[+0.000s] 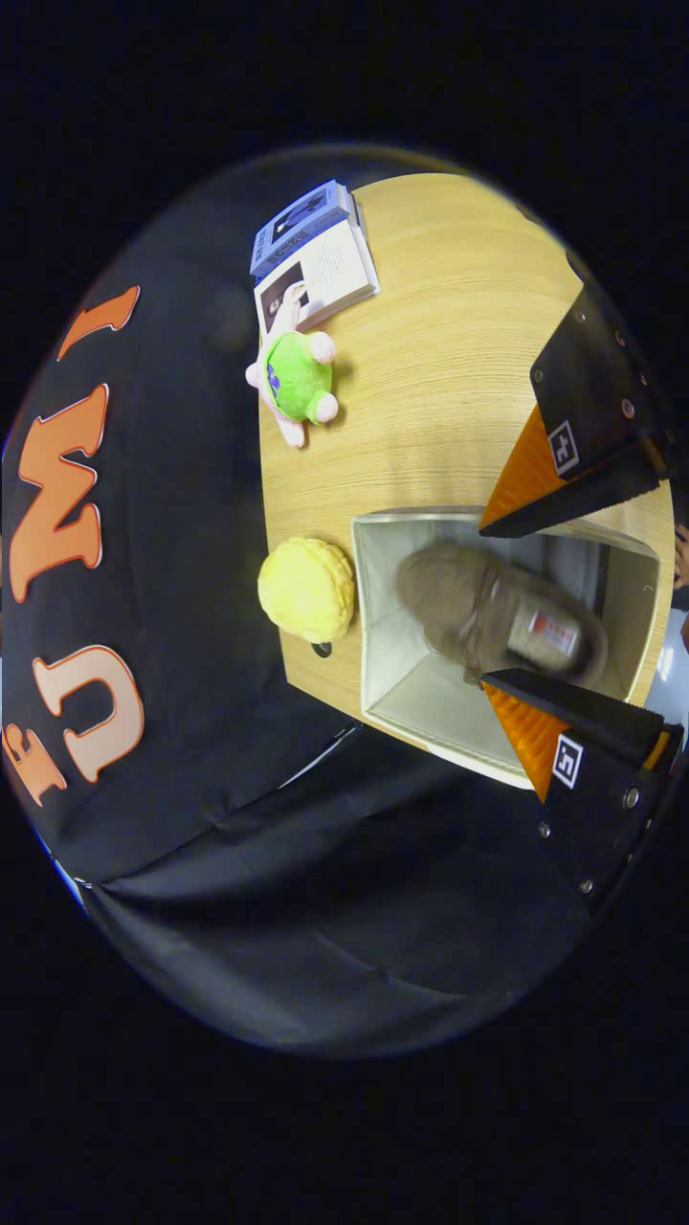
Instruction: Open the storage box then place both shoes into the box .Put the left shoe in first, then the right shoe, with the right side of both shoes facing outward in a uniform manner.
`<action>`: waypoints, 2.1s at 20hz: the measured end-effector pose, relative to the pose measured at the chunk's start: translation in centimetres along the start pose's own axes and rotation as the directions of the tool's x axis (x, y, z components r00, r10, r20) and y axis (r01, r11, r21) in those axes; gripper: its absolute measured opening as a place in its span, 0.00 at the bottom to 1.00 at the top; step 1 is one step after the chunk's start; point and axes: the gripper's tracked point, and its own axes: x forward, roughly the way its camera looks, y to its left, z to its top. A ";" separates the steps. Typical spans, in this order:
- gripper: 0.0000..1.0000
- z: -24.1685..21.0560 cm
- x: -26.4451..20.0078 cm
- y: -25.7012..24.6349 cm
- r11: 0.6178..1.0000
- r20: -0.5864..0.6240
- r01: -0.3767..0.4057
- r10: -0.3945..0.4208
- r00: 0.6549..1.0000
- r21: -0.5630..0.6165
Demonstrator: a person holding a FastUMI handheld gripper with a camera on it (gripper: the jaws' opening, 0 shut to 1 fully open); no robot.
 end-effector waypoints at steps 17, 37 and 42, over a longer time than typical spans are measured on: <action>0.97 7.3 -22.7 -8.2 0.969 0.573 0.082 0.068 0.817 -0.233; 0.98 5.7 -40.1 -23.1 0.934 0.853 0.277 0.053 0.519 -0.227; 0.98 5.7 -40.6 -24.3 0.926 0.870 0.296 0.063 0.490 -0.234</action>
